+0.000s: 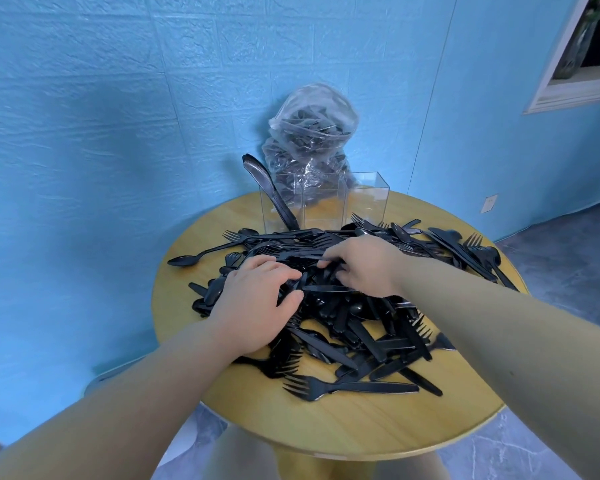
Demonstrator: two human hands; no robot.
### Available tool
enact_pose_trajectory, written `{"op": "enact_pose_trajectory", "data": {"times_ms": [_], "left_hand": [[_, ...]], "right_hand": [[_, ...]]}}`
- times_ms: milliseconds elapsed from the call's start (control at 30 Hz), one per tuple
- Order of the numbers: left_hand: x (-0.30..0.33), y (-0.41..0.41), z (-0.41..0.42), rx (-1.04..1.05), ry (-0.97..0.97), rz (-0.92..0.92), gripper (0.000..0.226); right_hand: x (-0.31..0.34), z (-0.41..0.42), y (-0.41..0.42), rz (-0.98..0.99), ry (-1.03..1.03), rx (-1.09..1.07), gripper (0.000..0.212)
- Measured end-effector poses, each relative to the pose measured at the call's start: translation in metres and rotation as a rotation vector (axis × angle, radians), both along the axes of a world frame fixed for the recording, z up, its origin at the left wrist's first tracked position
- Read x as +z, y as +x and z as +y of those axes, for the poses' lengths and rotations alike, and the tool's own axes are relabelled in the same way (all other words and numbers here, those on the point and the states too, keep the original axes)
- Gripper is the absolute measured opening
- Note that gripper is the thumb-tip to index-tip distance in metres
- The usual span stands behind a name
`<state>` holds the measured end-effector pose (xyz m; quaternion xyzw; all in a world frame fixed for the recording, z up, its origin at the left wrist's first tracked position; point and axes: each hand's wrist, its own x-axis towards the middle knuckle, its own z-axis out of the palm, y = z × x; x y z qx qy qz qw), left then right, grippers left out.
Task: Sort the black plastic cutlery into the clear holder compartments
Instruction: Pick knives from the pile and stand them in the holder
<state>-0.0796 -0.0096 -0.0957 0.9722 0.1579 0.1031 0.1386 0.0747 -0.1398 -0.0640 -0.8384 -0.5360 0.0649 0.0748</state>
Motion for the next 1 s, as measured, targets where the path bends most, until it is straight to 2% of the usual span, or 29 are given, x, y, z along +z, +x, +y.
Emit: {"op": "enact_pose_trajectory", "data": {"times_ms": [167,433,567,800,1000], "left_hand": [[-0.005,-0.002,0.011,0.011,0.016,-0.014,0.038],[0.003,0.002,0.007,-0.02,0.016,-0.122,0.042],[0.009,0.01,-0.002,-0.002,0.022,-0.148,0.03],[0.017,0.009,0.007,0.134,-0.081,-0.193,0.019],[0.028,-0.004,0.023,0.234,-0.151,-0.273,0.019]], "right_hand": [[-0.002,0.014,0.002,-0.082,-0.067,0.055,0.034],[-0.01,0.007,-0.007,-0.078,0.187,0.086,0.024],[-0.009,0.006,-0.013,-0.069,0.241,0.095,0.022],[-0.012,-0.013,0.004,-0.117,0.222,-0.09,0.025],[-0.008,-0.017,0.009,-0.021,0.306,-0.21,0.033]]}}
